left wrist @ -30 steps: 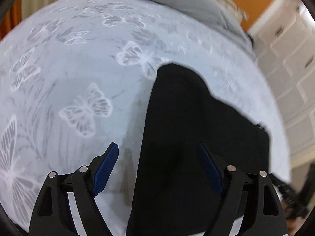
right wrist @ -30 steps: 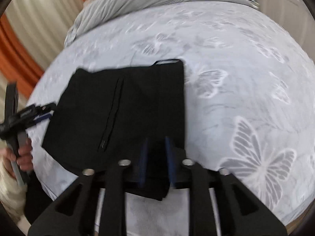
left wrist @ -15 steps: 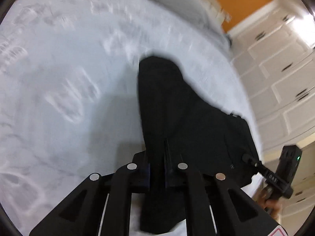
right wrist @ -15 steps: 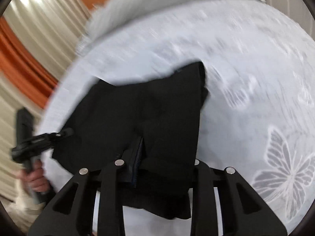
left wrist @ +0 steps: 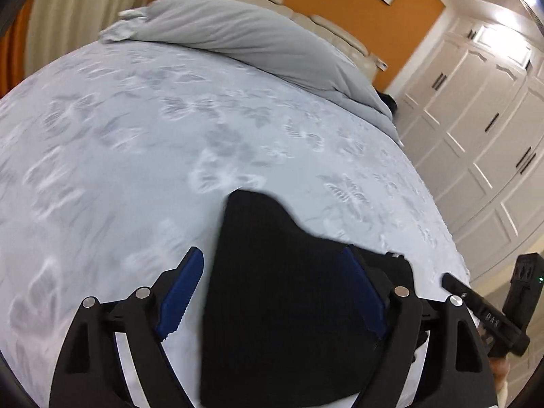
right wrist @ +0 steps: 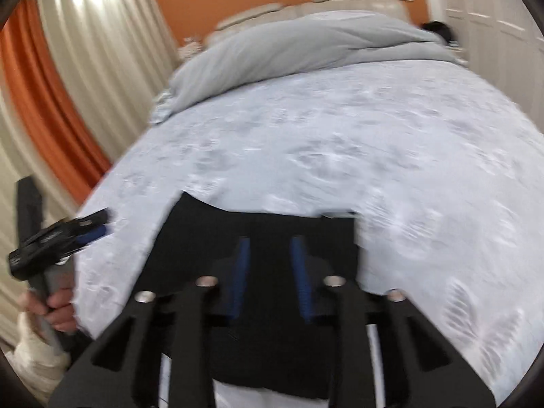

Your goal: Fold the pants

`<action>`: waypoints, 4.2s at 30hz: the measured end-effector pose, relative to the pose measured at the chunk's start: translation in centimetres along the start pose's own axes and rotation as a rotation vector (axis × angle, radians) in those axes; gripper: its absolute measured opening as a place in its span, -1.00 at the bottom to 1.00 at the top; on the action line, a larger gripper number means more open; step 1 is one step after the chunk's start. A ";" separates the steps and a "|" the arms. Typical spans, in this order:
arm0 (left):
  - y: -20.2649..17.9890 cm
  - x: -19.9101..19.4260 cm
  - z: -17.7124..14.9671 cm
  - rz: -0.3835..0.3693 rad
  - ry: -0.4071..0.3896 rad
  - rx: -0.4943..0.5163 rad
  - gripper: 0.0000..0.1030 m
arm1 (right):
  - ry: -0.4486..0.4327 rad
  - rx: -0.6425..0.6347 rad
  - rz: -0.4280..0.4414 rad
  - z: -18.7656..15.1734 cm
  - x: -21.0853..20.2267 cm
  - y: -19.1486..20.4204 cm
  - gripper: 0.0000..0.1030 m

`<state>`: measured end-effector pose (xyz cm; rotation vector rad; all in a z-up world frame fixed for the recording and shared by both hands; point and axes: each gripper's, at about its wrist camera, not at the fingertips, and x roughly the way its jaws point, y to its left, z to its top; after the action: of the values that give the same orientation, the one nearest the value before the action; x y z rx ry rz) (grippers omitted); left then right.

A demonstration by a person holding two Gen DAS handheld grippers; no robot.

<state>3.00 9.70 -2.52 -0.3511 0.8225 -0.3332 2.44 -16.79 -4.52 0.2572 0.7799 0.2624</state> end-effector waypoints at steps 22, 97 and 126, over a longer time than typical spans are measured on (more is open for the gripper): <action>-2.8 4.0 -2.6 0.345 0.105 0.156 0.59 | 0.120 -0.063 -0.213 -5.4 -0.3 -2.0 -0.73; 0.7 6.1 -9.7 -0.184 0.424 -0.238 -0.58 | 0.210 0.544 0.241 -14.0 0.1 -7.0 -0.61; -13.1 -11.1 8.8 0.005 -0.175 0.300 -0.85 | -0.294 0.022 0.315 8.5 -9.5 2.9 -0.67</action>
<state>0.63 4.18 15.84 -0.0957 0.5912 -0.4086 1.71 -18.31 8.44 0.4296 0.4486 0.5013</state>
